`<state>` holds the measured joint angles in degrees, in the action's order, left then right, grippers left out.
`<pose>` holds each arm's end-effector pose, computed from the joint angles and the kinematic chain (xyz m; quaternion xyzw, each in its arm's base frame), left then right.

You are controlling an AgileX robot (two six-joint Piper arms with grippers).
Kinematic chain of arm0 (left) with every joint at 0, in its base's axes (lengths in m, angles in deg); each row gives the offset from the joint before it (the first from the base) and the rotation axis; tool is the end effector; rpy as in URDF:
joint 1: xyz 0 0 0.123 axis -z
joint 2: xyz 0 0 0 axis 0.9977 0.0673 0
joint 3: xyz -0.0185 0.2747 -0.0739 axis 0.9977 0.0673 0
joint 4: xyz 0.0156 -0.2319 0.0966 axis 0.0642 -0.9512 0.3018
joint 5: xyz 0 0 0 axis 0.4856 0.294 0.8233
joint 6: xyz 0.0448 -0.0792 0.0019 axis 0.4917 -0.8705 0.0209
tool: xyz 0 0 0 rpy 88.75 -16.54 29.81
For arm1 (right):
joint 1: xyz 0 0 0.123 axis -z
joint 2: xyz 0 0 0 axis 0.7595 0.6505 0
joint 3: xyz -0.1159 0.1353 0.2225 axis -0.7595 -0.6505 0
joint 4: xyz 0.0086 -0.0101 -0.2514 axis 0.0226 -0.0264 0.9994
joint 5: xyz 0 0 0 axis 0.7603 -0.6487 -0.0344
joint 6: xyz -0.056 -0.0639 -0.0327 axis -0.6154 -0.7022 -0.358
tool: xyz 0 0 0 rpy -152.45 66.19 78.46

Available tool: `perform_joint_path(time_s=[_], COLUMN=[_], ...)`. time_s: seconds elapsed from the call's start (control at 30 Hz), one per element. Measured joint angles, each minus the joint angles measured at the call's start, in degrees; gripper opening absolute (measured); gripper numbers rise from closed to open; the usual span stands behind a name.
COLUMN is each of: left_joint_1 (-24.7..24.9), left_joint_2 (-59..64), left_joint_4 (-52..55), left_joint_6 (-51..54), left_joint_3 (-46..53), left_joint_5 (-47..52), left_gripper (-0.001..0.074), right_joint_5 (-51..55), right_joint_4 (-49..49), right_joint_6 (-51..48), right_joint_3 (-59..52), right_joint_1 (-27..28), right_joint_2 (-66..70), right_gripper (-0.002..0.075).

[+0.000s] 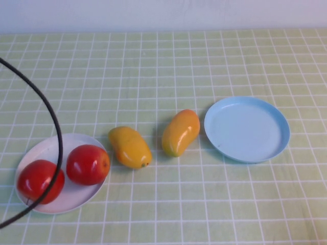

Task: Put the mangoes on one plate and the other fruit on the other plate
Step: Put another type of fruit in the right plate

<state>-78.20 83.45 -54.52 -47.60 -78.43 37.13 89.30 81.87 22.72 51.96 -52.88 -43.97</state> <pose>0.1870 -0.0184 0.3901 0.0990 0.9465 0.0334 0.3053 0.0534 0.0027 0.1733 0.0647 0.7962 0.0817 0.5960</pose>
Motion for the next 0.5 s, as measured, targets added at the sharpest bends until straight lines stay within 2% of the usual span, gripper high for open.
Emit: perform_joint_path(time_s=[0.27,0.5], left_joint_1=[0.0,0.0], left_joint_2=[-18.1,-34.5], left_joint_4=[-0.5,-7.3], left_joint_6=[0.1,0.1], left_joint_3=[11.9,27.4], left_joint_5=[-5.3,-13.3], left_gripper=[0.0003,0.0001], right_joint_5=[0.0,0.0], right_joint_4=[0.0,0.0], right_joint_6=[0.0,0.0], right_joint_3=[0.0,0.0], right_joint_1=[0.0,0.0], right_joint_2=[0.0,0.0], right_gripper=[-0.0016,-0.0017])
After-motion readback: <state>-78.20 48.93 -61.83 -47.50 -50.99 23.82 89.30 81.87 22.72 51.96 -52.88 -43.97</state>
